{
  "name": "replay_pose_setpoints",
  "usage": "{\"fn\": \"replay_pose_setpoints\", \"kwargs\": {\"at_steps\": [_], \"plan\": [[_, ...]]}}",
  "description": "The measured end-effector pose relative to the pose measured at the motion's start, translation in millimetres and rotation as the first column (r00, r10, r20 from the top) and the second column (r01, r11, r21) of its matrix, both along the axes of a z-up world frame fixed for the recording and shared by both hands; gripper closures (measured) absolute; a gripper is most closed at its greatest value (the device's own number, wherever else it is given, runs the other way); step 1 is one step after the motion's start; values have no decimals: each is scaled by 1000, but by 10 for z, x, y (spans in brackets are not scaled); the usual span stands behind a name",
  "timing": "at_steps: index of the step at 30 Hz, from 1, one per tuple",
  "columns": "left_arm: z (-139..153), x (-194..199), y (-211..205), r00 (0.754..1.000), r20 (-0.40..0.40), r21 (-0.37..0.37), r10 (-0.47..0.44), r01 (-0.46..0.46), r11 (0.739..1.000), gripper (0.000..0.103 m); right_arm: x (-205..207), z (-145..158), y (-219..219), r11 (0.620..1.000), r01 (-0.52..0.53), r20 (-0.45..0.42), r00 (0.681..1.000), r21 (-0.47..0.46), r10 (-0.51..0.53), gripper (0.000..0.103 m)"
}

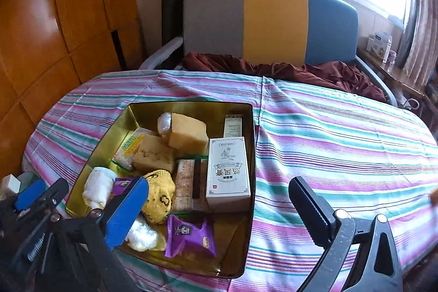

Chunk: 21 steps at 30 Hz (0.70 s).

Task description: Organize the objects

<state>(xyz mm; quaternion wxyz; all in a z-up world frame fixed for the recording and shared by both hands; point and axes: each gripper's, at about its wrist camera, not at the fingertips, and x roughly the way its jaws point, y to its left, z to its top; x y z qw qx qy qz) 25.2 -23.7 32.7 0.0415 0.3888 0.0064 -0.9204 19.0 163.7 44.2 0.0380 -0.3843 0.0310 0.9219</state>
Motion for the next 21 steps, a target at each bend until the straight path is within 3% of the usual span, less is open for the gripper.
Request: {"fn": "replay_pose_setpoints", "kwargs": {"at_steps": [10, 21], "plan": [[-19, 7, 1, 1000, 21, 6, -7, 7, 1000, 55, -6, -45, -100, 995, 84, 40, 995, 57, -86, 0], [-40, 25, 46, 999, 26, -4, -18, 18, 1000, 55, -13, -62, -128, 991, 101, 50, 993, 92, -105, 0]]}}
